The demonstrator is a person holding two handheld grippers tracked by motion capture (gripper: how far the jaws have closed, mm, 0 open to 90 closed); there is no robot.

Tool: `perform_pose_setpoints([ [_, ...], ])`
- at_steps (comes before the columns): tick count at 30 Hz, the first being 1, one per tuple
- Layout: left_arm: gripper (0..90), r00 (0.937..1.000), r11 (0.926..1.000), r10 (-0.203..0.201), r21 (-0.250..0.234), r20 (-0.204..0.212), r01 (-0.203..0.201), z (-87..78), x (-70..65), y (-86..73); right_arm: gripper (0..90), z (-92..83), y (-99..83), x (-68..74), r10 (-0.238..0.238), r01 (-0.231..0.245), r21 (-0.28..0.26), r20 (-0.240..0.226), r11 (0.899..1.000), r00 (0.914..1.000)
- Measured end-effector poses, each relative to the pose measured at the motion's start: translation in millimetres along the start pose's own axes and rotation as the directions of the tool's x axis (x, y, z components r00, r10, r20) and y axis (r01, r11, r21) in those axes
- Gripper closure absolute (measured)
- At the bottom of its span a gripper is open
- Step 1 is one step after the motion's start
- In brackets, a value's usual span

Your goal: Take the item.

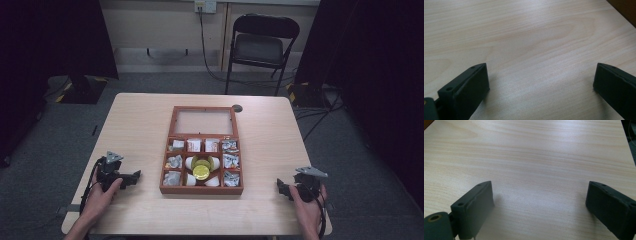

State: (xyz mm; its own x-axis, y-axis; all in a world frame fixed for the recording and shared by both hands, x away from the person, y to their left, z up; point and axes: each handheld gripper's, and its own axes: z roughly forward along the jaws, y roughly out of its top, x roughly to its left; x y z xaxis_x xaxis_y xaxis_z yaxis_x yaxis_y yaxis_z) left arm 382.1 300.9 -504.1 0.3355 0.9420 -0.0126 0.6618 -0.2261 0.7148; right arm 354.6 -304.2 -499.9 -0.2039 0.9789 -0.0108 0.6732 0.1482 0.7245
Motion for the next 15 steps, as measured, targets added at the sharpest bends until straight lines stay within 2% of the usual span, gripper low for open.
perform_pose_setpoints([
  [11, 0.0, 1.0, 1.0, -0.002, -0.002, 0.0, 0.002, 0.0, -0.3, -0.1, 7.6, -0.7, -0.4, 0.5, 0.007, -0.007, -0.001, 0.002, 1.0, 1.0],
  [15, 0.0, 1.0, 1.0, 0.0, 0.0, 0.0, 0.0, -0.1, -0.1, -0.1, 11.0, -1.1, -0.3, 1.1, 0.004, -0.004, -0.007, -0.007, 1.0, 1.0],
])
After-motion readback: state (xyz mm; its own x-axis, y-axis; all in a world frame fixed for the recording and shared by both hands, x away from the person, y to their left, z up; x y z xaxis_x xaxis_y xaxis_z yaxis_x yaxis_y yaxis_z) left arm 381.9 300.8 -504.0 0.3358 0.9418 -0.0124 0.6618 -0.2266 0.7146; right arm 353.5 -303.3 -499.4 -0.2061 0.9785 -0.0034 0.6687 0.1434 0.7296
